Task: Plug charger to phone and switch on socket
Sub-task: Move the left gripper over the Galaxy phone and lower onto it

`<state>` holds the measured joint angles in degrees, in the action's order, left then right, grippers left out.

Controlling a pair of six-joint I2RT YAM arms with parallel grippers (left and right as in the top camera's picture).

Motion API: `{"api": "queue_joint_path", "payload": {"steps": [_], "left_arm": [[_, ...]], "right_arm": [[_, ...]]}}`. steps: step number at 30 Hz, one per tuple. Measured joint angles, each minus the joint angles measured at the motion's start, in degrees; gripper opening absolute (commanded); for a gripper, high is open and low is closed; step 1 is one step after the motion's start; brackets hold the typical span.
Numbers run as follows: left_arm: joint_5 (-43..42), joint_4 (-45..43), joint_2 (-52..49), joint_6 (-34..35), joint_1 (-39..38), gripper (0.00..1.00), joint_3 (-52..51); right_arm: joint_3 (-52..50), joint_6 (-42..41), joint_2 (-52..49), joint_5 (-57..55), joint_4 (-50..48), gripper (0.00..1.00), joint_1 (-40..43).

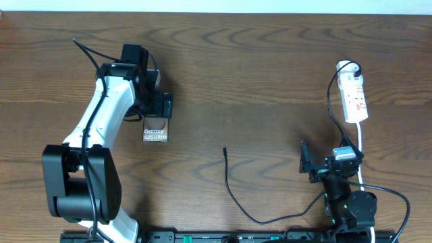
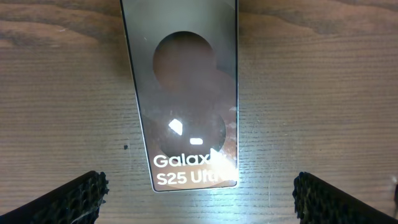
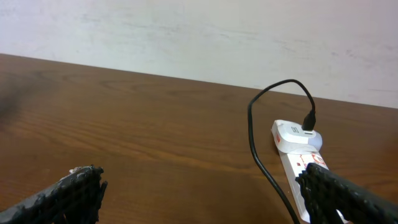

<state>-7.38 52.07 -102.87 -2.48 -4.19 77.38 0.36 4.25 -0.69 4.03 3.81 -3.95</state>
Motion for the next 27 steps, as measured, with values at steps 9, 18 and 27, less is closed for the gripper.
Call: {"api": "queue_joint_path", "payload": {"steps": [9, 18, 27], "left_arm": [[0.0, 0.0, -0.2, 0.9, 0.0, 0.98, 0.0], [0.0, -1.1, -5.1, 1.1, 0.0, 0.98, 0.0], [0.0, -3.1, -10.5, 2.7, 0.0, 0.98, 0.0]], "right_arm": [[0.0, 0.0, 0.0, 0.0, 0.0, 0.99, 0.0], [0.0, 0.0, 0.0, 0.0, 0.0, 0.99, 0.0], [0.0, 0.0, 0.0, 0.0, 0.0, 0.99, 0.0]]}}
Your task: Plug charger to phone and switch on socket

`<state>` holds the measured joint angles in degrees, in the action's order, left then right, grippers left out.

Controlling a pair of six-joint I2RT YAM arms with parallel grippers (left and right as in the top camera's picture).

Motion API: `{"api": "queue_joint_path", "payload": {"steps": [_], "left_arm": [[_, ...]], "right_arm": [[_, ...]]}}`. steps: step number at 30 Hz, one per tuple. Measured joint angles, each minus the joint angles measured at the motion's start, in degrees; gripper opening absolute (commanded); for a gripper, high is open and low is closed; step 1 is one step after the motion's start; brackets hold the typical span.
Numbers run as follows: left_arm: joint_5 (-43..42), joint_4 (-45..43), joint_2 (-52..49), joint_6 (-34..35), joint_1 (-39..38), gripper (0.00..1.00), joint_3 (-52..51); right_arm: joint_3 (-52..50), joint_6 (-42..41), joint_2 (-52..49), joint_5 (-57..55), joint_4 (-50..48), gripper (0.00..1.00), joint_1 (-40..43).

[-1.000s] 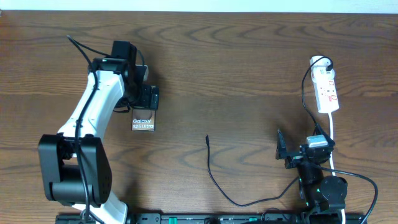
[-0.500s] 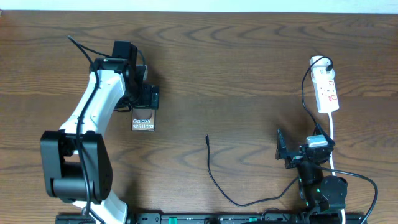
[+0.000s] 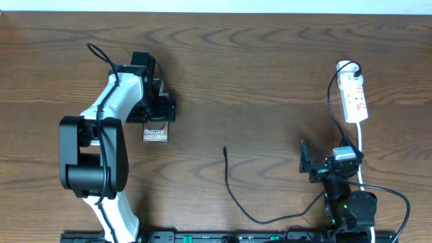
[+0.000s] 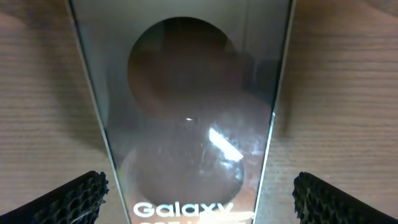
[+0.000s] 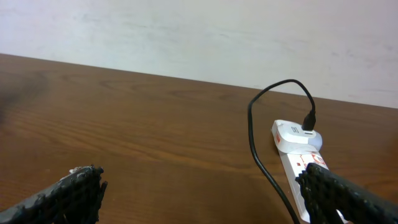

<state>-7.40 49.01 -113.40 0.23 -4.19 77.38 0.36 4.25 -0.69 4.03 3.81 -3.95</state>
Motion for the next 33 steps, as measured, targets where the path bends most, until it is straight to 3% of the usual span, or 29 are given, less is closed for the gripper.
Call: {"api": "queue_joint_path", "payload": {"steps": [33], "left_arm": [[0.7, -4.4, -1.6, 0.0, 0.0, 0.98, -1.0]], "right_arm": [[0.0, 0.0, 0.0, 0.0, 0.0, 0.99, 0.0]]}}
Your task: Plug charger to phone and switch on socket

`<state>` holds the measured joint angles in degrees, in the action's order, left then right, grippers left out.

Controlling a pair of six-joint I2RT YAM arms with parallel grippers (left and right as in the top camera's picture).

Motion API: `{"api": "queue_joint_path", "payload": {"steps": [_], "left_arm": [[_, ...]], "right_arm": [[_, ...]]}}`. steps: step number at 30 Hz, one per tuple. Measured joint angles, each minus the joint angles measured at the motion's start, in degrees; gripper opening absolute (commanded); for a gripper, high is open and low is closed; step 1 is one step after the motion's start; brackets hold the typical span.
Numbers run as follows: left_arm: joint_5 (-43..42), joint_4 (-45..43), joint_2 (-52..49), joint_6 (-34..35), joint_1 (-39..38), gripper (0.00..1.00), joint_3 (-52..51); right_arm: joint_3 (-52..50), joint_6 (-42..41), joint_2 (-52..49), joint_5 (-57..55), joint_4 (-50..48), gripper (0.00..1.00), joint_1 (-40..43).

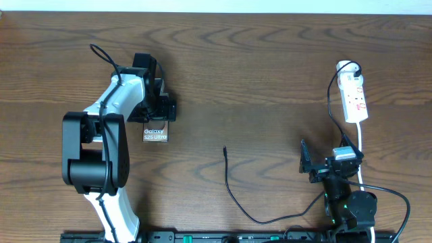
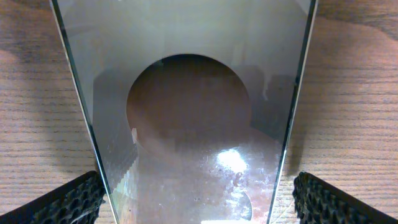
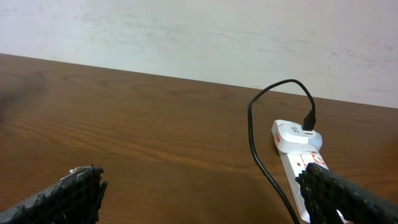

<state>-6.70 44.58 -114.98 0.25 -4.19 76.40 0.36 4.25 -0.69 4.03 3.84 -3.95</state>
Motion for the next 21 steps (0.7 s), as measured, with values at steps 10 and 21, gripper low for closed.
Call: {"api": "queue_joint_path", "payload": {"steps": [10, 21], "left_arm": [[0.0, -0.2, 0.0, 0.0, 0.0, 0.98, 0.0], [1.7, -3.9, 0.7, 0.2, 0.0, 0.98, -2.1]], "right_arm": [[0.0, 0.0, 0.0, 0.0, 0.0, 0.99, 0.0], [0.0, 0.0, 0.0, 0.0, 0.0, 0.99, 0.0]]}}
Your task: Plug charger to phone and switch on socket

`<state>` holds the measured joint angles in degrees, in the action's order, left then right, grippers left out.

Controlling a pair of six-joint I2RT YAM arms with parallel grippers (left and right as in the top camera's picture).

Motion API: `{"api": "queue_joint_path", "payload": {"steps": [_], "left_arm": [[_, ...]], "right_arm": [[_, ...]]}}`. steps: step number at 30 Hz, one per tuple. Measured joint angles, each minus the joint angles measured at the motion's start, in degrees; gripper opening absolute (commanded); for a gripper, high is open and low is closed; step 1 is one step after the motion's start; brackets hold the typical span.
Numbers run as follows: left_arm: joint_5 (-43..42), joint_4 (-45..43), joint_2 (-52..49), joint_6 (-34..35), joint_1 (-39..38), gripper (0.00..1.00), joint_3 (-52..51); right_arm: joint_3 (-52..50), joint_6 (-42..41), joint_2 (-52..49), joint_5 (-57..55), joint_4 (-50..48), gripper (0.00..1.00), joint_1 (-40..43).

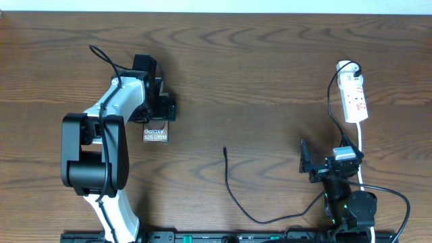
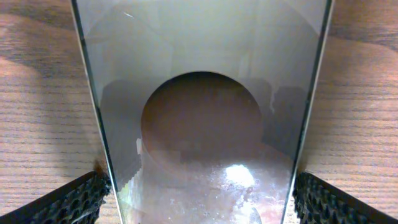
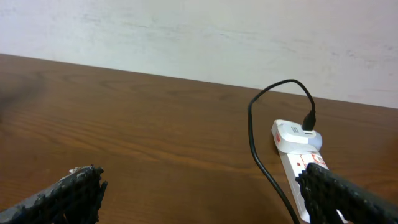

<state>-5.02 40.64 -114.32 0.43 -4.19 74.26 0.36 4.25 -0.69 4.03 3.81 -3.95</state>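
Observation:
The phone (image 1: pixel 155 133) lies flat on the table, its dark glass showing "Galaxy S25 Ultra". My left gripper (image 1: pixel 156 108) is down over its far end. In the left wrist view the phone (image 2: pixel 202 112) fills the frame, and my left gripper (image 2: pixel 202 205) stands open with a finger close by each long edge. The black charger cable (image 1: pixel 233 192) lies mid-table with its free plug end (image 1: pixel 225 150) pointing up the table. The white power strip (image 1: pixel 355 100) lies at the right with the adapter (image 3: pixel 297 137) plugged in. My right gripper (image 3: pixel 202 199) is open and empty.
The cable runs from the adapter (image 1: pixel 347 67) down past my right arm's base (image 1: pixel 347 206) and along the front edge. A pale wall (image 3: pixel 199 31) rises behind the table's far edge.
My left gripper has come a little closer to the phone, whose edges now reach the fingers in the wrist view. The right arm and the cable have not moved.
My left gripper was open above the phone with the whole lower screen in its view. At each later moment the phone filled more of that view, and now the open fingers straddle it. My right gripper stayed open near the power strip throughout.

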Motion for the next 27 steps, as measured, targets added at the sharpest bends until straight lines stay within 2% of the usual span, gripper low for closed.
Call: {"api": "queue_joint_path", "payload": {"steps": [27], "left_arm": [[1.1, -0.2, 0.0, 0.0, 0.0, 0.98, -0.2]], "right_arm": [[0.0, 0.0, 0.0, 0.0, 0.0, 0.99, 0.0]]}}
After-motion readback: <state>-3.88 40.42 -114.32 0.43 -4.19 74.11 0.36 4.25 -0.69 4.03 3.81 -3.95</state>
